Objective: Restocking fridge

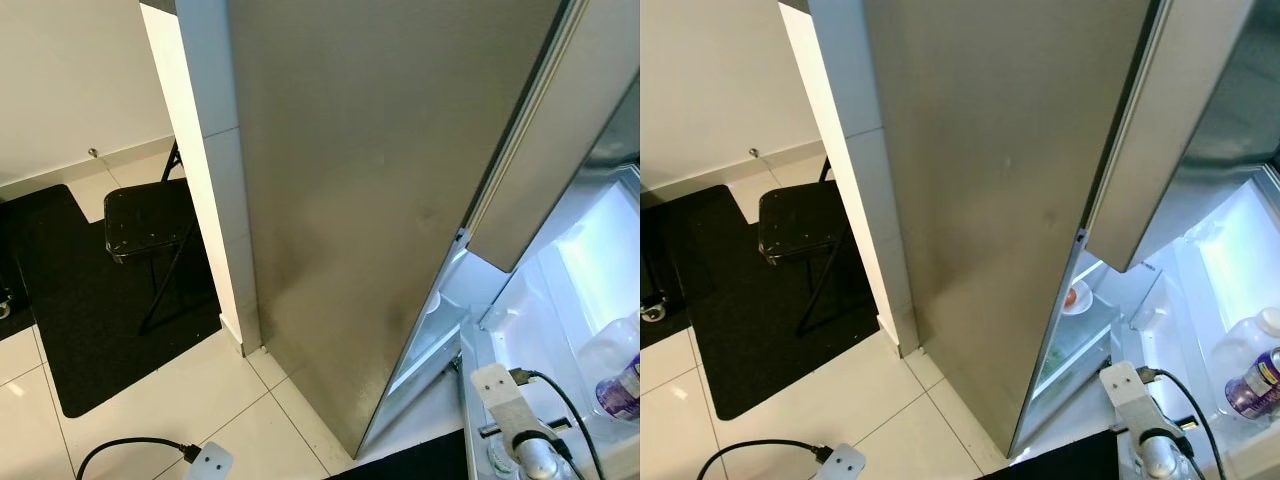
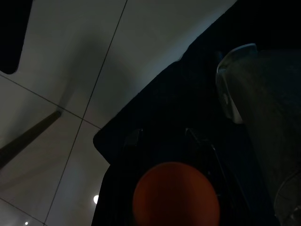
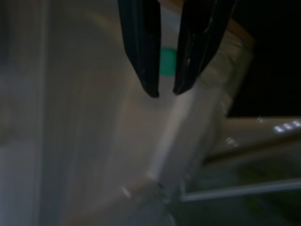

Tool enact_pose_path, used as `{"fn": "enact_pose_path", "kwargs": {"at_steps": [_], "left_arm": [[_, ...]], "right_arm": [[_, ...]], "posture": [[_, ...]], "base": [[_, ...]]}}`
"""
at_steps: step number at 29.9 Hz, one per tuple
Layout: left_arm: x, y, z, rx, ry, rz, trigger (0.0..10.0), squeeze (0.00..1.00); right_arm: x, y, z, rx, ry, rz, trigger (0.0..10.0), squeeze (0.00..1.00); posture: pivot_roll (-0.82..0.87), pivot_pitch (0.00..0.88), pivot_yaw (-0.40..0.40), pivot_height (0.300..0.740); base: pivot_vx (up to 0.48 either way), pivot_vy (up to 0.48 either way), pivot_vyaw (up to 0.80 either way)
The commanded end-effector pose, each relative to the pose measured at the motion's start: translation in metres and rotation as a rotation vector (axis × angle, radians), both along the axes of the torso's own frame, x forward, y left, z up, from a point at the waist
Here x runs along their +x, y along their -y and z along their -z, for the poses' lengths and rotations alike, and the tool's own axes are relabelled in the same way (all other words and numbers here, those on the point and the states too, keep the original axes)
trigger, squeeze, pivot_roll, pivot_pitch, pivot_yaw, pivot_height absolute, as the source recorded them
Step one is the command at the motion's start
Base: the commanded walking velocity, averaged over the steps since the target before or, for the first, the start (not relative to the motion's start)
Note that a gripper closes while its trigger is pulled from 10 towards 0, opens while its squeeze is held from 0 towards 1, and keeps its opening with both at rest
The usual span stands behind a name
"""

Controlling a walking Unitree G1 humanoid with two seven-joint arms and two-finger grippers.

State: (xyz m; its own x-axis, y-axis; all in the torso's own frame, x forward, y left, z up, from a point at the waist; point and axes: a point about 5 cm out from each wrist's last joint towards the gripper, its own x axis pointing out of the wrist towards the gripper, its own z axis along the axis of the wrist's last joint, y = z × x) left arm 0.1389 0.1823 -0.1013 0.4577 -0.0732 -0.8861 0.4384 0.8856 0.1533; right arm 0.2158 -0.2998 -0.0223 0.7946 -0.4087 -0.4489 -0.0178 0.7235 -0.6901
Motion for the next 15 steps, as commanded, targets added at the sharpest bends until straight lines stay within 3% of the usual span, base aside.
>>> {"fn": "enact_pose_path", "kwargs": {"at_steps": [1,8,15], "left_arm": [[-0.015,0.016,0.006,-0.049,-0.056,0.022,10.0,0.0],[-0.014,0.016,0.006,-0.052,-0.054,0.021,10.0,0.0],[-0.016,0.017,0.007,-0.054,-0.06,0.021,10.0,0.0]], "right_arm": [[-0.004,0.015,-0.004,-0.069,-0.006,0.051,10.0,0.0],[-0.005,0.025,-0.009,-0.12,0.002,0.09,10.0,0.0],[-0.022,0.061,-0.022,-0.222,0.002,0.232,10.0,0.0]], "posture": [[0.01,0.055,-0.044,0.74],[0.01,0.055,-0.046,0.74],[0.01,0.056,-0.044,0.74]], "base": [[0.0,0.0,0.0],[0.0,0.0,0.0],[0.0,0.0,0.0]]}}
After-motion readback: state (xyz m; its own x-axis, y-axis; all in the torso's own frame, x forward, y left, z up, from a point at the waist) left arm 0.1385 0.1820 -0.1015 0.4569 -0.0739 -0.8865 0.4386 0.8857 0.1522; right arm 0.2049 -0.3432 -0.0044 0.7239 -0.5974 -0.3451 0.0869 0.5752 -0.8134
